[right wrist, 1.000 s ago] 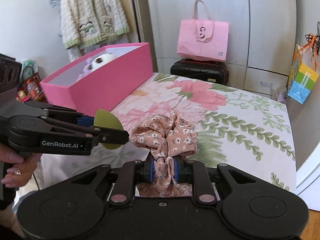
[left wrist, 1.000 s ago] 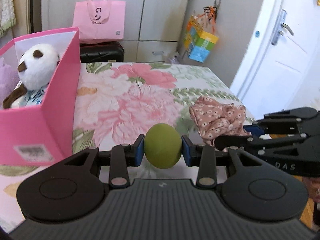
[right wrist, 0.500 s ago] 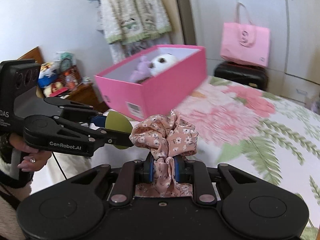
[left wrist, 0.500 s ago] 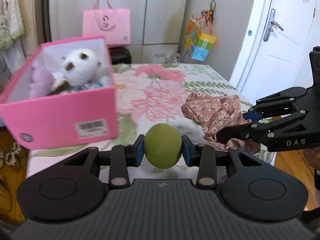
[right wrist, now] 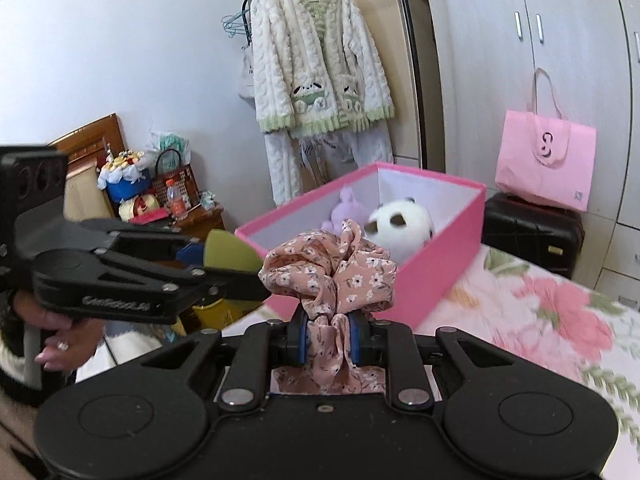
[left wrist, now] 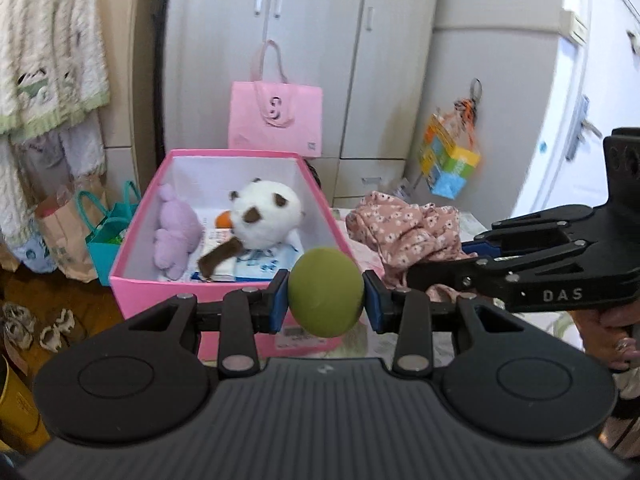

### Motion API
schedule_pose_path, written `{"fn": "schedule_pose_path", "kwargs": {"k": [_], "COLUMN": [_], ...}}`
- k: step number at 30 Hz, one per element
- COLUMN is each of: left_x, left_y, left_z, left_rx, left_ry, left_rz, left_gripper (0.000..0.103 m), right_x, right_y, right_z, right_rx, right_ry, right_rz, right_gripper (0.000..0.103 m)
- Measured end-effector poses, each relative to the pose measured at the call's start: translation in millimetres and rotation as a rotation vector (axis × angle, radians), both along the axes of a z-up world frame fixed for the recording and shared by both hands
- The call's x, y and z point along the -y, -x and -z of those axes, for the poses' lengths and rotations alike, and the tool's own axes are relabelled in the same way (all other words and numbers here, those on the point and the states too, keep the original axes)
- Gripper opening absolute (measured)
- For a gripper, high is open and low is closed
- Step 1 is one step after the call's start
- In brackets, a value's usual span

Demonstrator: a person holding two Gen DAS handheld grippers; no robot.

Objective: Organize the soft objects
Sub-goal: 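Carry the green squishy with the left gripper while the right gripper carries the scrunchie over the box, then open the left gripper over the box while the right gripper releases the scrunchie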

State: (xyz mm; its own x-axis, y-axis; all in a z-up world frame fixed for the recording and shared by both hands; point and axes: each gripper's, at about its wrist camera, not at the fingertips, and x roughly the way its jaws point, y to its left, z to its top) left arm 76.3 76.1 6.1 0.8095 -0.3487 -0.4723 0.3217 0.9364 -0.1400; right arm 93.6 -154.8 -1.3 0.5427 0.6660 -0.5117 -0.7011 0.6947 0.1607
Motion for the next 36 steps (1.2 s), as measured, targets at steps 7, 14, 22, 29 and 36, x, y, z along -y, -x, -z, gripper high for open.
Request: {"fn": "schedule_pose_path", "kwargs": {"k": [7, 14, 22, 29, 36], "left_x": [-20, -37, -41, -39, -36], "left_y": [-37, -82, -116, -121, -107], "left_z": [-3, 14, 33, 40, 33], "left_rx": [0.024, -0.012, -0.041, -0.064, -0.046], "left_ry": [-0.009, -0.016, -0.093, -0.089, -0.056], "left_rz": [-0.044, -0.131, -0.177, -0.167, -0.176], "left_gripper": [0.038, 0.038, 0.038, 0.042, 0.048], "right_x": [-30, -61, -91, -102, -83], "right_y": [-38, -84, -112, -108, -90], "right_z": [-4, 11, 33, 36, 24], "right_rx": [0.008, -0.071, -0.089, 0.001, 0.051], "right_ry": [0.007, 0.005, 0.131, 0.245, 0.188], "right_rz": [-0.001, -0.031, -0.046, -0.041, -0.002], "right_gripper": [0.025, 0.025, 0.027, 0.047, 0.049]}}
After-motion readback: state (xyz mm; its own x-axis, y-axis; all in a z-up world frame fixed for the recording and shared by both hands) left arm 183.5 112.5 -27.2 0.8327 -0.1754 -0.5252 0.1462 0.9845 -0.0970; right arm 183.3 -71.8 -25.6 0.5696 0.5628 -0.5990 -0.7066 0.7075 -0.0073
